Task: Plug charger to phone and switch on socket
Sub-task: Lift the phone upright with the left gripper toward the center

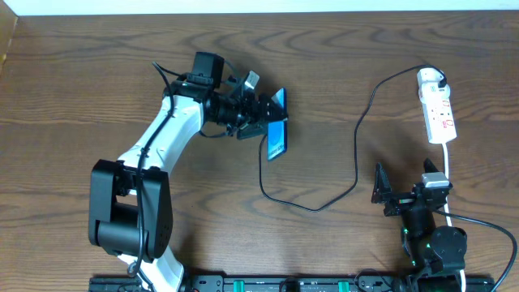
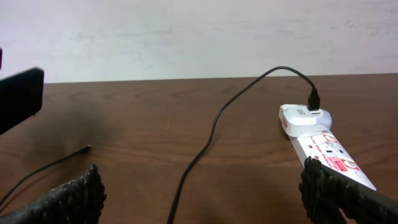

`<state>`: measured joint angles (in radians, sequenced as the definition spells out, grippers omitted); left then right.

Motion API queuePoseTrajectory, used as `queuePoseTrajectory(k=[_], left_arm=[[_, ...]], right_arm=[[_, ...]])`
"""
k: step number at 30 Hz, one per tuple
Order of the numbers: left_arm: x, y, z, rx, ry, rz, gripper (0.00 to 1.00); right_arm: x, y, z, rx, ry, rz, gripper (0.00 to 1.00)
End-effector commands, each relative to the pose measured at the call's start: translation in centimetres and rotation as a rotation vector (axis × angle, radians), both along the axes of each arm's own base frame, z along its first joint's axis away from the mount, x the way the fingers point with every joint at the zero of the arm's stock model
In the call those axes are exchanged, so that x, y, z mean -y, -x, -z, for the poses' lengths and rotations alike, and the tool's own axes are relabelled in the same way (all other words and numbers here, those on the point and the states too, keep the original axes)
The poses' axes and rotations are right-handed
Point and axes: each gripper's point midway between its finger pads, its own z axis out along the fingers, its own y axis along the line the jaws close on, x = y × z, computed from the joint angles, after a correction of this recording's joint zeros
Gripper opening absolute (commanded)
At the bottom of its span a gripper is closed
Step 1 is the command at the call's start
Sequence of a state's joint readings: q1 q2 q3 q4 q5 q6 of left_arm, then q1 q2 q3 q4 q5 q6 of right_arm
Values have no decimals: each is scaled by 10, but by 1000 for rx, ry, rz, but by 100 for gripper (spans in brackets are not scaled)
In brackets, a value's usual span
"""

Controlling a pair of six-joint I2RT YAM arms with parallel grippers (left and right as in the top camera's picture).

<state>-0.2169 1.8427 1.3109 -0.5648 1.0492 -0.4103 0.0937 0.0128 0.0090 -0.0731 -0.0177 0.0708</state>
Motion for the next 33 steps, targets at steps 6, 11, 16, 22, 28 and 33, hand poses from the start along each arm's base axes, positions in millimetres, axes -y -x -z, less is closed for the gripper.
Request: queuePoseTrajectory(k=[6, 11, 16, 22, 28, 33], left_arm=[[-10, -27, -37, -77, 133, -131, 71], [-20, -38, -40, -75, 145, -173, 70], [-26, -41, -40, -74, 146, -189, 70], [-28, -42, -46, -67, 177, -182, 70], [-27, -44, -50, -69, 193, -183, 70], [-26, -46, -53, -87, 207, -193, 70]], right_arm=[[3, 0, 1, 0, 9, 15, 99], [3, 0, 1, 0, 9, 15, 99], [5, -1, 0, 6, 10, 25, 99], [12, -1, 0, 6, 13, 64, 99], [4, -1, -6, 26, -32, 24, 99], [-12, 1, -6, 19, -78, -68, 99]])
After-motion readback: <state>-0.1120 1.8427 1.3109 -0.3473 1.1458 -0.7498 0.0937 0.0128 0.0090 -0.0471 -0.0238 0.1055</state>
